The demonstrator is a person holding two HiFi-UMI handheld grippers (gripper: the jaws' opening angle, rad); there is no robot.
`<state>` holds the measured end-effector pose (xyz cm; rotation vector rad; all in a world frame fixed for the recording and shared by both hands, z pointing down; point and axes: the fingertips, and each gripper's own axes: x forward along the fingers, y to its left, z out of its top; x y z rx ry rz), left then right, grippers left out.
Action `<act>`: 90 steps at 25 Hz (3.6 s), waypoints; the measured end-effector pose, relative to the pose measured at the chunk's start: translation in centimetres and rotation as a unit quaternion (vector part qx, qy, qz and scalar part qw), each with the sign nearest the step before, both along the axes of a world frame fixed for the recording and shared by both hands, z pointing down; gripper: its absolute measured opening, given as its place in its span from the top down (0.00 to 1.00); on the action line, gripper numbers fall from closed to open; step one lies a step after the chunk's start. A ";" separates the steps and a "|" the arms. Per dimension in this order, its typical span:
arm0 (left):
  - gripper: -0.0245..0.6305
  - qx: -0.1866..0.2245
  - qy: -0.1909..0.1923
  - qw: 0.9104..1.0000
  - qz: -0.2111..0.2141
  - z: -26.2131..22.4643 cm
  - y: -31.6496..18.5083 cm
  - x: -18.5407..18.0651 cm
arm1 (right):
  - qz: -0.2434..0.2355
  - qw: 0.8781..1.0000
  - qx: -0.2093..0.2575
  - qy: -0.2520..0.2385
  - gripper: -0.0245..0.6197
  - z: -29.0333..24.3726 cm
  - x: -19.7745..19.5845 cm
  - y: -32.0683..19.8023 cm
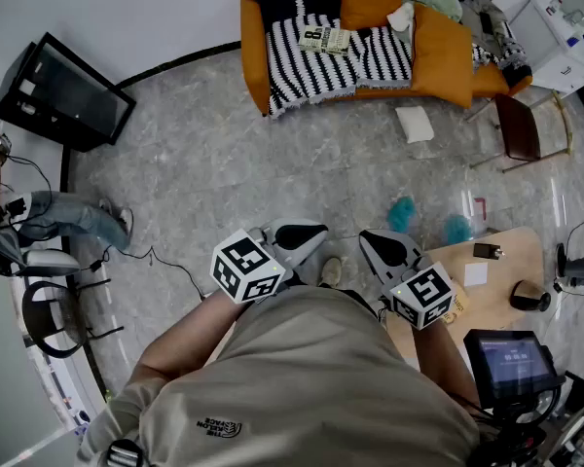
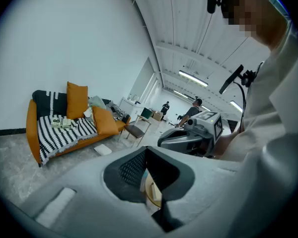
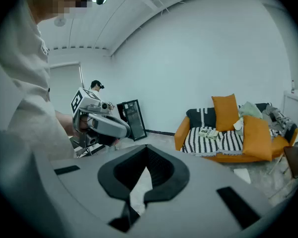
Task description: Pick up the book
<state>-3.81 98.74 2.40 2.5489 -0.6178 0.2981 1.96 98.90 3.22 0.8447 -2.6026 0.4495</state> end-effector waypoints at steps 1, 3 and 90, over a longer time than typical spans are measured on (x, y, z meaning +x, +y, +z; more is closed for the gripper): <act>0.95 0.001 -0.003 1.000 -0.002 0.2 0.2 0.5 | 0.000 1.000 -0.001 0.001 0.94 0.2 0.6 0.1; 0.95 0.001 -0.008 1.000 -0.006 0.6 0.4 1.3 | -0.001 1.000 -0.004 0.001 0.94 0.7 1.8 0.3; 0.95 -0.177 -0.021 0.983 -0.029 24.2 -82.7 3.3 | 0.196 0.856 -0.447 -0.171 0.63 60.3 4.7 -98.4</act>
